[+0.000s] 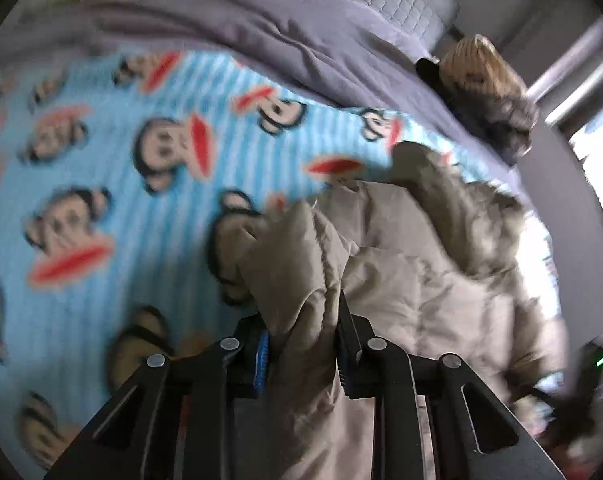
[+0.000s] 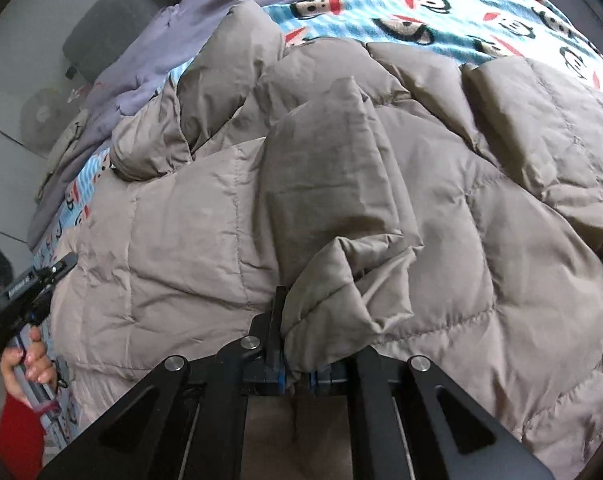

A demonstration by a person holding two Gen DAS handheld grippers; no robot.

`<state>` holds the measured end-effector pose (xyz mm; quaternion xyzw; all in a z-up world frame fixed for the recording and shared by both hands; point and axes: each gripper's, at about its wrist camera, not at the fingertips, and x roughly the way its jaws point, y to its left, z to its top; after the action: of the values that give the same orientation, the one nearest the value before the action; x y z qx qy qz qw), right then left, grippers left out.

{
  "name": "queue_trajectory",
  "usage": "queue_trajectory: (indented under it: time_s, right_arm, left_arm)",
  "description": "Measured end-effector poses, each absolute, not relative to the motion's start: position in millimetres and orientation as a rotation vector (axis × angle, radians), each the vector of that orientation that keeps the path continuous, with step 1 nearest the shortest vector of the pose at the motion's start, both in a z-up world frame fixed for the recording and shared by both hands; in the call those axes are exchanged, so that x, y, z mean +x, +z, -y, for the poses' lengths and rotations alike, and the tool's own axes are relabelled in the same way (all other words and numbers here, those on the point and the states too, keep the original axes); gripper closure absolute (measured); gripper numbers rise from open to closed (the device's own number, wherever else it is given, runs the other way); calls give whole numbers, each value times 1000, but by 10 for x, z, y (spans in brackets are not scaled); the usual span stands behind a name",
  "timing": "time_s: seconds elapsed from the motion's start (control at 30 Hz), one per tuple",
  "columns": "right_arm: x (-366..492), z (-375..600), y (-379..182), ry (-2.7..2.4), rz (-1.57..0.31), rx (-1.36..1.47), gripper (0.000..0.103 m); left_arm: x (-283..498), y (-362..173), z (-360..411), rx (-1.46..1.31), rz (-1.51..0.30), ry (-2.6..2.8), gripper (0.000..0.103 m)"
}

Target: Fold large clothes

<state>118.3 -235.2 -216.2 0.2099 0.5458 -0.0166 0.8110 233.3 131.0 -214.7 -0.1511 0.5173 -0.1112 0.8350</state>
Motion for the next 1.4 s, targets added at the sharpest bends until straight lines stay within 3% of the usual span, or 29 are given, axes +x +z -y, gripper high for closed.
queue_trajectory:
  time_s: [0.17,0.33,0.37,0.43,0.5,0.63,0.67,0.7,0.97,1.03,1.07,1.4]
  right_arm:
    - [1539,2221,-2246,-5,-1135,390,95]
    - [1472,2223,-2213,-12,-1162,432,93]
    - [1446,2247,-2206,-1,-1177,446,90]
    - [1348,2307,-2152,2,-1198,451,74]
    - [1201,2367,-1985,-43,-1173,412,50]
    - [904,2510,-1622,-157,-1040,365,55]
    - [871,2521,-1555,-138,-1016,374,74]
    - [855,2541,-1534,-117,-1014,366,84]
    - [1162,2353,-2140,-96,-1172,224,92]
    - [1133,2425,-2184,-76,-1156,246,93]
    - [1122,2440,-2172,-75,-1154,243,93]
    - [568,2922,-1866,-108,-1138,425,88]
  left_arm:
    - [2435,-2245,-1473,-214,-1134,-41,74]
    - [2281,-1856,-1718,-192,-1072,83,74]
    - [2214,-1757,-1735,-191,-1051,60,74]
    - [2080,-1620,-1683,-166,-1045,6,74]
    - [1969,-1570,-1585,-137,-1053,-35,74]
    - [1766,-1744,-1274,-50,-1097,-83,74]
    - [1734,-1847,-1203,-21,-1116,-74,74]
    - [1729,-1937,-1146,-5,-1130,-62,74]
    - [1734,-2297,-1153,-5,-1151,10,71]
    - [1741,-2317,-1160,30,-1149,63,43]
    - [1741,-2336,-1178,42,-1140,82,41]
    - [1454,-1809,-926,62,-1123,9,41]
